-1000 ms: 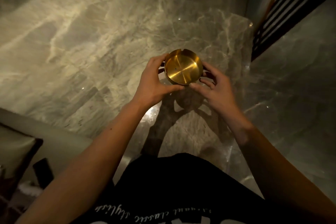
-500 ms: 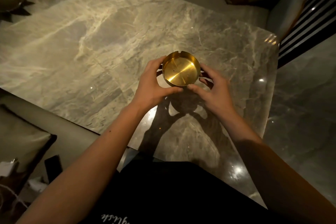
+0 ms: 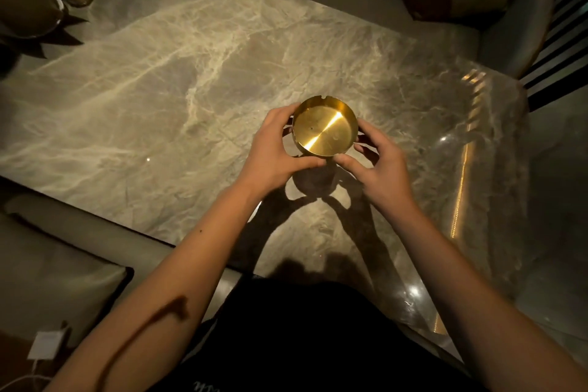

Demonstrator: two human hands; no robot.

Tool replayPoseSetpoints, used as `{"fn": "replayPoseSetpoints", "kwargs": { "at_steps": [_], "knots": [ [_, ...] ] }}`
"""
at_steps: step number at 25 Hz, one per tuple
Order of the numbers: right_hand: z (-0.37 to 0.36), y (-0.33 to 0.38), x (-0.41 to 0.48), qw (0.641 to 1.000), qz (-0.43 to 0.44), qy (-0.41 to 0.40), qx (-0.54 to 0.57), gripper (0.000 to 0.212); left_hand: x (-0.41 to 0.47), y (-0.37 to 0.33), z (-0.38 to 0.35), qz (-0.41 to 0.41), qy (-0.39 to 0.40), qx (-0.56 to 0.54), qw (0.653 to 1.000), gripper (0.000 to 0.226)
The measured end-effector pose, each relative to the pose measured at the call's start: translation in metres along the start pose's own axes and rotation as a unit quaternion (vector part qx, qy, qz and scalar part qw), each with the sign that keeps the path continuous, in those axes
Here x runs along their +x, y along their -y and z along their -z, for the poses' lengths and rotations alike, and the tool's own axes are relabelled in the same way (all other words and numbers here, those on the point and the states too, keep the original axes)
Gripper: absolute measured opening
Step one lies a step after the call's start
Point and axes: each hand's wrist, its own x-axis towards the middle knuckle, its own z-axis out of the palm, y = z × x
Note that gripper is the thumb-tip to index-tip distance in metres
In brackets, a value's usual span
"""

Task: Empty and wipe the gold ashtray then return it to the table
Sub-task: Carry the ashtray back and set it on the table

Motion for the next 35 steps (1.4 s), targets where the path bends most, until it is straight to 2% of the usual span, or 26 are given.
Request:
{"fn": "replayPoseSetpoints", "kwargs": {
  "at_steps": [4, 10, 16, 23, 28, 35],
  "knots": [
    [-0.015, 0.008, 0.017, 1.000, 0.013, 0.020, -0.009, 0.069, 0.005, 0.006, 0.018, 0.015, -0.018, -0.002, 1.000, 0.101],
    [-0.023, 0.008, 0.039, 0.995, 0.048, 0.092, -0.003, 0.069, -0.002, 0.010, 0.024, 0.051, -0.081, 0.008, 0.995, 0.098],
    [-0.061, 0.014, 0.037, 0.990, 0.049, 0.129, 0.020, 0.068, -0.019, 0.028, 0.054, 0.079, -0.098, 0.030, 0.992, 0.097],
    [-0.159, 0.065, 0.058, 0.989, 0.072, 0.127, 0.002, 0.068, -0.019, 0.081, 0.153, 0.078, -0.116, 0.023, 0.990, 0.099],
    [-0.252, 0.107, 0.072, 0.990, 0.079, 0.114, -0.018, 0.068, -0.010, 0.136, 0.242, 0.072, -0.097, 0.010, 0.993, 0.097],
    [-0.387, 0.168, 0.091, 0.979, 0.097, 0.175, -0.048, 0.071, -0.031, 0.210, 0.363, 0.110, -0.145, -0.046, 0.982, 0.093]
  ]
}}
